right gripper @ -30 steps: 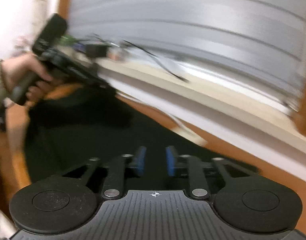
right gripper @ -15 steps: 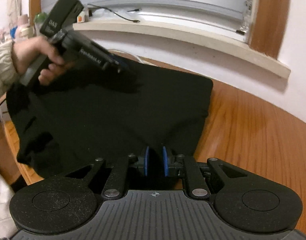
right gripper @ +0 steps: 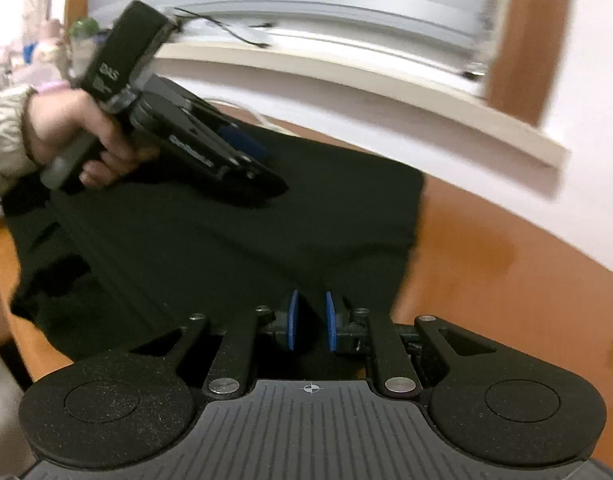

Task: Fold clothes

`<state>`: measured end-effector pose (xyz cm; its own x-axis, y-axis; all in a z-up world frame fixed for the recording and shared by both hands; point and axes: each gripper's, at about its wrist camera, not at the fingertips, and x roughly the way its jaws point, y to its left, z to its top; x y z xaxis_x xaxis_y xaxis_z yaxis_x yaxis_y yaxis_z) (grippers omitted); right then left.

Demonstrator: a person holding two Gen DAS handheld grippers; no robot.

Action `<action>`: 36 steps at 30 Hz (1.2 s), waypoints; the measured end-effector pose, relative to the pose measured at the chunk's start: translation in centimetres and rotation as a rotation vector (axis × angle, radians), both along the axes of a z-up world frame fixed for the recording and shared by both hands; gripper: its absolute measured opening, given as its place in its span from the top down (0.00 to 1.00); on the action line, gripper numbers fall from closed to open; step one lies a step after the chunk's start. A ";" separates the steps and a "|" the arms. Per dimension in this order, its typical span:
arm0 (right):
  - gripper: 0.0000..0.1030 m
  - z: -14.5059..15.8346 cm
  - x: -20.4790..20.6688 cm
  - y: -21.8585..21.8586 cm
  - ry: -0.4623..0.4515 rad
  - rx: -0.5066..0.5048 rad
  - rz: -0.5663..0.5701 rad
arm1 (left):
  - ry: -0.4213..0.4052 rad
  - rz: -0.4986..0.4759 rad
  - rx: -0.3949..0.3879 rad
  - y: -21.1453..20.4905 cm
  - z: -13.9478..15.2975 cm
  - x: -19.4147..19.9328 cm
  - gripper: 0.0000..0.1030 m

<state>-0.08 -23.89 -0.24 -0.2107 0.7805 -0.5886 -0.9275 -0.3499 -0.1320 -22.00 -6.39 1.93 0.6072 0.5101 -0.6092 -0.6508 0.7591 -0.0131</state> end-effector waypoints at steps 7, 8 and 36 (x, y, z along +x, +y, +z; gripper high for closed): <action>0.85 -0.3 8.8 -1.7 -0.070 0.024 -0.142 | -0.014 -0.013 -0.012 -0.5 -0.3 11.7 0.36; 0.84 -0.3 10.0 -1.9 -0.087 0.024 -0.171 | -0.014 -0.013 -0.011 -0.8 -0.3 13.9 0.36; 0.48 3.2 -13.8 2.2 0.157 0.074 0.209 | 0.104 0.283 -0.011 3.7 4.2 -12.6 0.22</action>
